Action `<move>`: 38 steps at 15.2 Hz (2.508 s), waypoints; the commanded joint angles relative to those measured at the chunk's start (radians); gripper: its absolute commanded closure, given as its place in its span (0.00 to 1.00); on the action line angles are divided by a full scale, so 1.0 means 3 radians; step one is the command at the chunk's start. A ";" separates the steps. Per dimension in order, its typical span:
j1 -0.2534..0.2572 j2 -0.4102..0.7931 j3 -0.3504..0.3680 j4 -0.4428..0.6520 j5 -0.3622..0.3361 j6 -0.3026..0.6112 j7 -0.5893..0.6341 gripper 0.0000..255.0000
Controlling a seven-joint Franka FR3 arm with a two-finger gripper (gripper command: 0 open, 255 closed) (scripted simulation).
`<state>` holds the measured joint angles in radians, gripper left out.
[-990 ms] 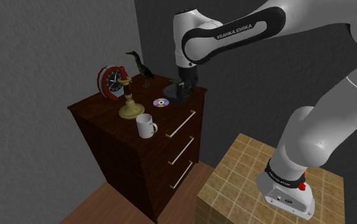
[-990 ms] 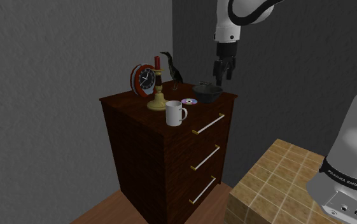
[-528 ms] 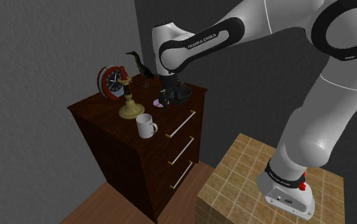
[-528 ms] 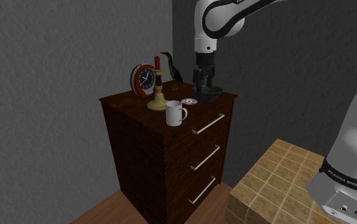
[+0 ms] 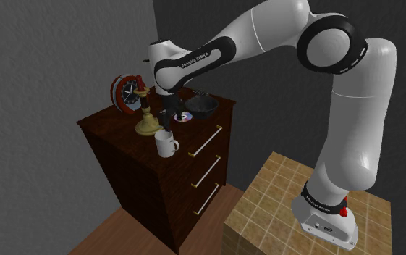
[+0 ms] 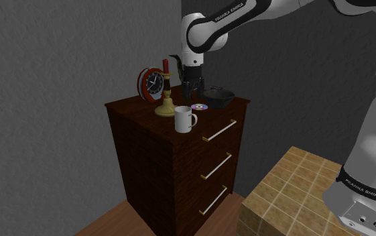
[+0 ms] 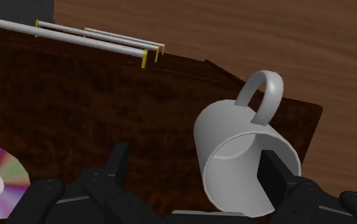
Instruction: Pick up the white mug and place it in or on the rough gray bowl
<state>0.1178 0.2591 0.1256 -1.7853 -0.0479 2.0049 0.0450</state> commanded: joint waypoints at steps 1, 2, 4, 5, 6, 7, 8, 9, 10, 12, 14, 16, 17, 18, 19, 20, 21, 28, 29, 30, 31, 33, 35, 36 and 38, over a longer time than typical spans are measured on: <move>0.0037 0.0267 0.0022 0.0267 -0.0005 -0.0008 0.0004 0.00; 0.0045 0.0324 0.0025 0.0330 -0.0006 -0.0017 0.0003 0.00; 0.0045 0.0351 0.0023 0.0277 -0.0011 0.0063 0.0006 0.00; 0.0046 0.0365 0.0022 0.0251 -0.0014 0.0103 0.0008 0.00; 0.0046 0.0379 0.0021 0.0226 -0.0016 0.0142 0.0010 0.00; 0.0047 0.0395 0.0020 0.0202 -0.0019 0.0181 0.0012 0.00; 0.0047 0.0411 0.0018 0.0179 -0.0022 0.0220 0.0014 0.00; 0.0048 0.0437 0.0016 0.0144 -0.0027 0.0281 0.0017 0.00; 0.0048 0.0436 0.0016 0.0144 -0.0027 0.0281 0.0017 0.00; 0.0048 0.0437 0.0016 0.0144 -0.0027 0.0281 0.0017 0.00; 0.0048 0.0437 0.0016 0.0144 -0.0027 0.0281 0.0017 0.00; 0.0048 0.0437 0.0016 0.0144 -0.0027 0.0281 0.0017 0.00; 0.0048 0.0437 0.0016 0.0144 -0.0027 0.0280 0.0017 0.00; 0.0048 0.0437 0.0016 0.0144 -0.0027 0.0280 0.0017 1.00; 0.0048 0.0437 0.0016 0.0144 -0.0027 0.0280 0.0017 1.00; 0.0048 0.0437 0.0016 0.0144 -0.0027 0.0280 0.0017 1.00; 0.0048 0.0437 0.0016 0.0144 -0.0027 0.0280 0.0017 1.00; 0.0047 0.0418 0.0018 0.0163 -0.0024 0.0243 0.0015 1.00; 0.0046 0.0399 0.0019 0.0182 -0.0020 0.0206 0.0013 1.00; 0.0046 0.0382 0.0020 0.0203 -0.0017 0.0168 0.0011 1.00; 0.0045 0.0364 0.0022 0.0224 -0.0014 0.0129 0.0009 1.00; 0.0044 0.0332 0.0024 0.0269 -0.0009 0.0052 0.0005 1.00; 0.0043 0.0301 0.0026 0.0316 -0.0003 -0.0025 0.0002 1.00; 0.0043 0.0287 0.0027 0.0342 -0.0001 -0.0065 0.0000 1.00; 0.0042 0.0261 0.0029 0.0395 0.0004 -0.0144 -0.0003 1.00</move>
<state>0.1316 0.3418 0.1344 -1.6726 -0.0476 1.9722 0.0462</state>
